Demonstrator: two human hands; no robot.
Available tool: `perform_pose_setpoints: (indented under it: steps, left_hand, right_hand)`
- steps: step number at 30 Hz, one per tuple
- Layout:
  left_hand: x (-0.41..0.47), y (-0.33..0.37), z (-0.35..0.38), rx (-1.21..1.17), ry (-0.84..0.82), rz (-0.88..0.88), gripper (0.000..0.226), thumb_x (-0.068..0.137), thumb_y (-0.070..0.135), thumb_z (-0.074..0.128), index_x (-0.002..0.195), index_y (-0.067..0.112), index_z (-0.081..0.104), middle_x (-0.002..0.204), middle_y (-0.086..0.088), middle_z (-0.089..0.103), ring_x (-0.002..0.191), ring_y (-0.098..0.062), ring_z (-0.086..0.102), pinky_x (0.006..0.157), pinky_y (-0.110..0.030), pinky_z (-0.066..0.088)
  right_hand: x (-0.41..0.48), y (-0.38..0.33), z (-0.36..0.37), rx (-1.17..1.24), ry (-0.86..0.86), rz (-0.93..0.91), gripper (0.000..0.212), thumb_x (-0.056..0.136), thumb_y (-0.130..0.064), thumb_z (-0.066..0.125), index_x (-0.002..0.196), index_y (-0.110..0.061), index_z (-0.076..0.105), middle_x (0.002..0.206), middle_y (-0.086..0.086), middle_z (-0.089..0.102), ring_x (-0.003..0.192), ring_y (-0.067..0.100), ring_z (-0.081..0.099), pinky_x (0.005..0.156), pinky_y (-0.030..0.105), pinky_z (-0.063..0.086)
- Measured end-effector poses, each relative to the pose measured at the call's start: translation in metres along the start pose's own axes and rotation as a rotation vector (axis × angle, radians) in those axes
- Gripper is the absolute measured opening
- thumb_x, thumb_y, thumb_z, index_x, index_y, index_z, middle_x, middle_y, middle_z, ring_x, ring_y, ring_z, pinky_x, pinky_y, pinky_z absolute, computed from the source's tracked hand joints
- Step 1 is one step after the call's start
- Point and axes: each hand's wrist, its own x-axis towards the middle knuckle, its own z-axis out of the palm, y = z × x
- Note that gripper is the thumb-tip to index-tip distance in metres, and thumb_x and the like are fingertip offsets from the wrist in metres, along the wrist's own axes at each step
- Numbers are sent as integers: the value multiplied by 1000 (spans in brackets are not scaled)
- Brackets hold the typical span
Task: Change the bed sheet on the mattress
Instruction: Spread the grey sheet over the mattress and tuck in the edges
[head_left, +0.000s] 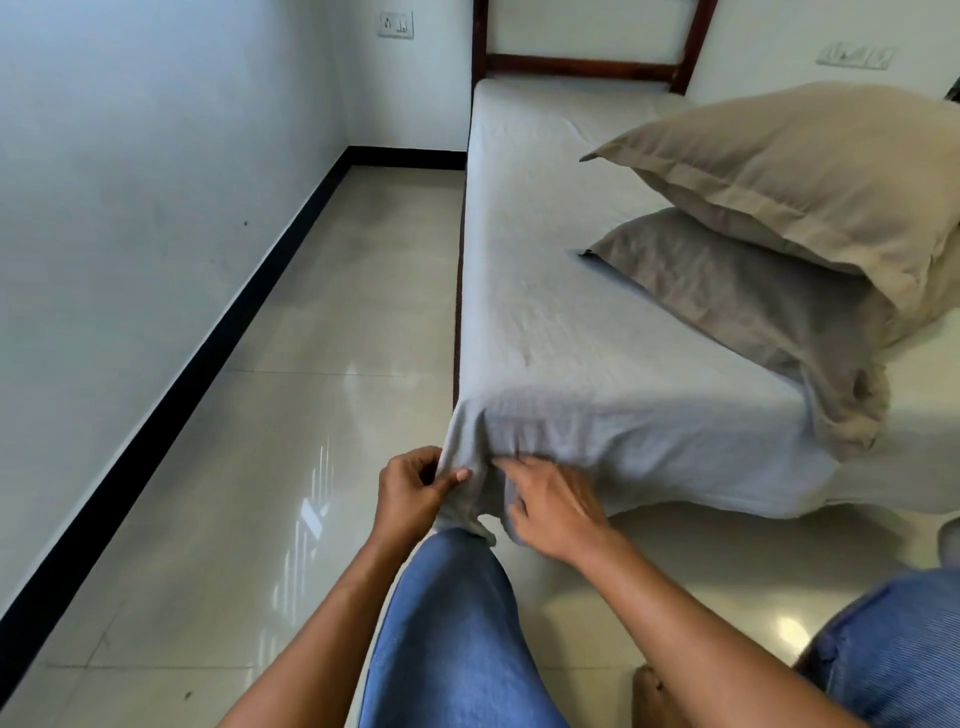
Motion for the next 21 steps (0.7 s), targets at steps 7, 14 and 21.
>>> perform_pose_setpoints:
  steps: [7,14,21]
  left_hand:
    - [1,-11,-27,-219,-105,-70,4,87,6,75,86,4,78,86,-15,76,79,-16,67,76,-35,50]
    - [7,-8,-38,-211,-235,-52,11,93,5,68,89,3,77,88,-17,75,82,-14,65,76,-25,50]
    - [-10,-19,-23,-154,4,-46,15,94,1,67,94,11,79,93,-5,78,88,-14,70,84,-36,54]
  right_hand:
    - [4,-3,-6,91,93,-3,30,84,-26,48,98,-24,75,96,-8,77,86,15,72,75,33,58]
    - [12,-17,-11,263,378,-65,30,83,-20,44,81,-21,74,80,-9,74,70,10,67,60,31,55]
    - [2,-18,15,331,441,329,36,82,-55,62,80,-21,70,75,-8,72,69,12,67,62,32,56]
